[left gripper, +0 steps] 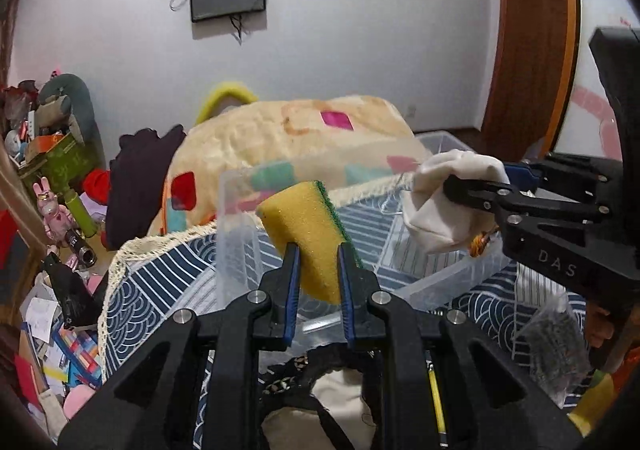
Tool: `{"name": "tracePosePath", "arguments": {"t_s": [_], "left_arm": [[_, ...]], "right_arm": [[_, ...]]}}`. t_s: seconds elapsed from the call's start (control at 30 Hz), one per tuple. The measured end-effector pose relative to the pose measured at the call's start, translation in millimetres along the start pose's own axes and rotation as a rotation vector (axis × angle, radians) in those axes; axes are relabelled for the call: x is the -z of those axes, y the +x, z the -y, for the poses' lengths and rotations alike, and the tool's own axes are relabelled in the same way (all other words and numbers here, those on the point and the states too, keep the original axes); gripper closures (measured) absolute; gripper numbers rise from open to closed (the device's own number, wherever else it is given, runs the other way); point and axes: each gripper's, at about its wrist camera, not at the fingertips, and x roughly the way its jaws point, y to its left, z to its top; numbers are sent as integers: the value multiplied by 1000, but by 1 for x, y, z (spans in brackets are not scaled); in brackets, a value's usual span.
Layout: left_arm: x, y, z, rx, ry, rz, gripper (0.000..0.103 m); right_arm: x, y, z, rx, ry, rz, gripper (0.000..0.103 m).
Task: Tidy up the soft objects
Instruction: 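Carry the sponge and white bag over the clear box and open both tools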
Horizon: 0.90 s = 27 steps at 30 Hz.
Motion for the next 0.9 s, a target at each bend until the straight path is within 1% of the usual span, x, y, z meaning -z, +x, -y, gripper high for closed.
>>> {"name": "tracePosePath", "arguments": {"t_s": [0.13,0.27,0.37,0.43,0.47,0.5,0.53,0.57,0.6,0.63,0.7,0.77,0.83,0.87,0.9], "left_arm": [[2,9,3,2,16,-41,85],[1,10,8,-15,46,-52,85],[0,9,6,0,37,-60,85],[0,8,7,2,37,-61,84],[0,7,7,0,37,-61,83],[0,6,7,1,35,-61,80],[1,4,7,2,33,-59,76],[1,2,6,7,32,-58,73],[2,0,6,8,33,-55,65],[2,-2,5,5,33,-52,60],[2,-9,5,2,32,-35,58],[2,-16,6,1,32,-23,56],[3,-22,5,8,25,-13,46],[3,-26,5,12,20,-5,44],[3,-29,7,13,16,5,39]], "right_arm": [[3,10,1,-12,-13,-62,78],[5,16,2,-6,-26,-95,77],[5,12,1,6,-40,-98,76],[5,8,2,0,-43,-97,72],[4,6,3,-8,-41,-95,67],[4,4,4,-13,-39,-90,61],[5,-2,5,-16,-38,-77,57],[4,-4,5,-14,-37,-66,50],[4,-7,5,-11,-39,-56,45],[4,-10,4,-9,-41,-46,43],[4,-17,5,-13,-42,-26,40],[4,-24,6,-22,-39,-8,39],[3,-30,6,-24,-39,10,37],[4,-35,5,-20,-43,23,32],[4,-38,4,-19,-45,34,25]]}}
